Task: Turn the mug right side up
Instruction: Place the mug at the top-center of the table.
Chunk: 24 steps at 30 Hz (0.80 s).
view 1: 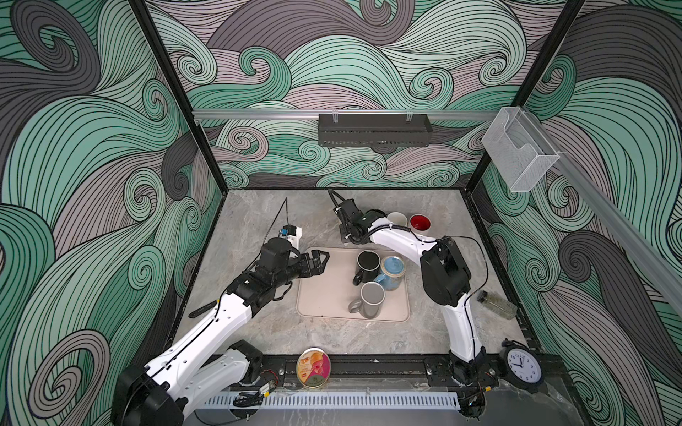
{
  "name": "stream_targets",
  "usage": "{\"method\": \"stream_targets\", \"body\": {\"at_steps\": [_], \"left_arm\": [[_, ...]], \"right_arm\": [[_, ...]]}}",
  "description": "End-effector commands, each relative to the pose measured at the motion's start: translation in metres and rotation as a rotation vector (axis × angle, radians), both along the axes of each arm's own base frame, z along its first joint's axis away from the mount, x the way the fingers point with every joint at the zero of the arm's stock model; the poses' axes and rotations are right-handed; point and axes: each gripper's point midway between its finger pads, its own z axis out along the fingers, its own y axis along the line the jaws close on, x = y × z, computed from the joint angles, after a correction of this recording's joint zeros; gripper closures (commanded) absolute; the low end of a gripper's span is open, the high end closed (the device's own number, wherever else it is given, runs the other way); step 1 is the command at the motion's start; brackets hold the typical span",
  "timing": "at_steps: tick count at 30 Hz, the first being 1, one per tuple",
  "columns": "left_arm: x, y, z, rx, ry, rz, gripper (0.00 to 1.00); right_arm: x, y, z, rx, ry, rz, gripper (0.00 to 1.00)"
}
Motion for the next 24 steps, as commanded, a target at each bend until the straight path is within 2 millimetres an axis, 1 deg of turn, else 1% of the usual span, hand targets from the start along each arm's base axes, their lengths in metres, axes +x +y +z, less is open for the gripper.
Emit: {"method": "stream_targets", "body": {"at_steps": [1,10,17,24], "left_arm": [[-0.002,0.004,-0.005,0.022,0.006,0.001,0.06],[-0.002,0.005,-0.008,0.026,0.011,0.005,0.06],[-0.003,0.005,-0.010,0.028,0.019,0.002,0.06],[-0.005,0.008,-0.020,0.044,0.036,0.011,0.06]], "right_arm": [[0.020,0.002,0.026,0.072,-0.102,-0.048,1.00],[0.022,-0.002,0.009,0.075,-0.076,-0.060,1.00],[0.022,-0.004,0.004,0.072,-0.074,-0.071,1.00],[0.022,-0.007,-0.001,0.051,-0.076,-0.081,1.00]]}}
